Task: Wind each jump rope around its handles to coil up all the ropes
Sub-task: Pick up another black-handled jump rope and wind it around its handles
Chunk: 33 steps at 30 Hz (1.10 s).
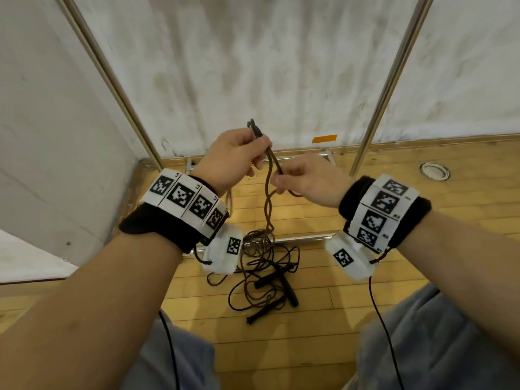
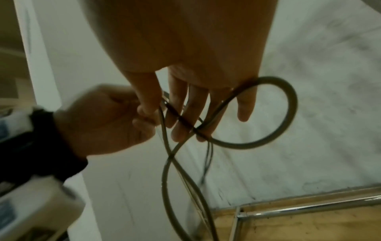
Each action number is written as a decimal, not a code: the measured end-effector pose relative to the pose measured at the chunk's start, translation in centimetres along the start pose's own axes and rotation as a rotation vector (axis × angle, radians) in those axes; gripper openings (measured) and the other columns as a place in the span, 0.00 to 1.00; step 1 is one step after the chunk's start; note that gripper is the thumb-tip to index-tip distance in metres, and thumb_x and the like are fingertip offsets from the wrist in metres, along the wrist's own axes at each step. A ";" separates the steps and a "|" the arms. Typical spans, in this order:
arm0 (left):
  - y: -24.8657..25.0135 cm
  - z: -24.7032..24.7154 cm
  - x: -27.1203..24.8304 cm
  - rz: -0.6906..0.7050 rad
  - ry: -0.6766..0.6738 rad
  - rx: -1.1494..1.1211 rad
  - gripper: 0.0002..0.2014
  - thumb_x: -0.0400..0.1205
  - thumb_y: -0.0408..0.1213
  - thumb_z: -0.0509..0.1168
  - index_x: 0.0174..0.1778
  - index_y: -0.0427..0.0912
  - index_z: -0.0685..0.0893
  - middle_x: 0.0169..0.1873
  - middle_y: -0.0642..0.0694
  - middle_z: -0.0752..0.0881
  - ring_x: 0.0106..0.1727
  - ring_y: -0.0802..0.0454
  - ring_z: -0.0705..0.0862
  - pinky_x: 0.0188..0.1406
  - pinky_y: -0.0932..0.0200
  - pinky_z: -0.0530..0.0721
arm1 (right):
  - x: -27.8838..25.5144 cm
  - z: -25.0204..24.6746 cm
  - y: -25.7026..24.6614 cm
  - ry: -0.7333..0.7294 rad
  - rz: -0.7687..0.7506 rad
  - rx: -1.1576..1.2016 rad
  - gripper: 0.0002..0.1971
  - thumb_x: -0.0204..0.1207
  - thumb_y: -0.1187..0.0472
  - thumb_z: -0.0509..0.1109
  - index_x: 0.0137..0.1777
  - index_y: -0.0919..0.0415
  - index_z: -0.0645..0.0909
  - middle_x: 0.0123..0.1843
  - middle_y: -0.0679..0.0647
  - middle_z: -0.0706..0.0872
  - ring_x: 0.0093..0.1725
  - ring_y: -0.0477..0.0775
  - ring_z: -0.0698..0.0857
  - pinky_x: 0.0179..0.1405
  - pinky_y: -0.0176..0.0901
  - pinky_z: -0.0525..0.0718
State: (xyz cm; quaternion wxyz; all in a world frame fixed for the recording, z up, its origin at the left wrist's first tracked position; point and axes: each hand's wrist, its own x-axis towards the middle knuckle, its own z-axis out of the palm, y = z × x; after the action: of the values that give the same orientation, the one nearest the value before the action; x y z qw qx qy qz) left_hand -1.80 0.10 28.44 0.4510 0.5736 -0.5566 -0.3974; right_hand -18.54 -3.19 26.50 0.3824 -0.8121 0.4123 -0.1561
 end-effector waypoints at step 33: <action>0.0 -2.5 1.7 -0.110 0.531 -0.693 0.06 0.89 0.35 0.53 0.49 0.40 0.73 0.36 0.42 0.86 0.36 0.44 0.90 0.37 0.52 0.89 | 2.2 2.2 3.8 -0.152 0.364 -0.229 0.38 0.71 0.24 0.49 0.36 0.57 0.85 0.34 0.53 0.90 0.41 0.52 0.88 0.52 0.53 0.81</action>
State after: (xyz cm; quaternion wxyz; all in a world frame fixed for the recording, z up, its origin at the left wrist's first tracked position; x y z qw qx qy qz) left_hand 0.68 -1.38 29.16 0.7224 0.4994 -0.2235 -0.4229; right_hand -18.07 -5.25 22.03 0.3396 -0.7719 0.5369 0.0248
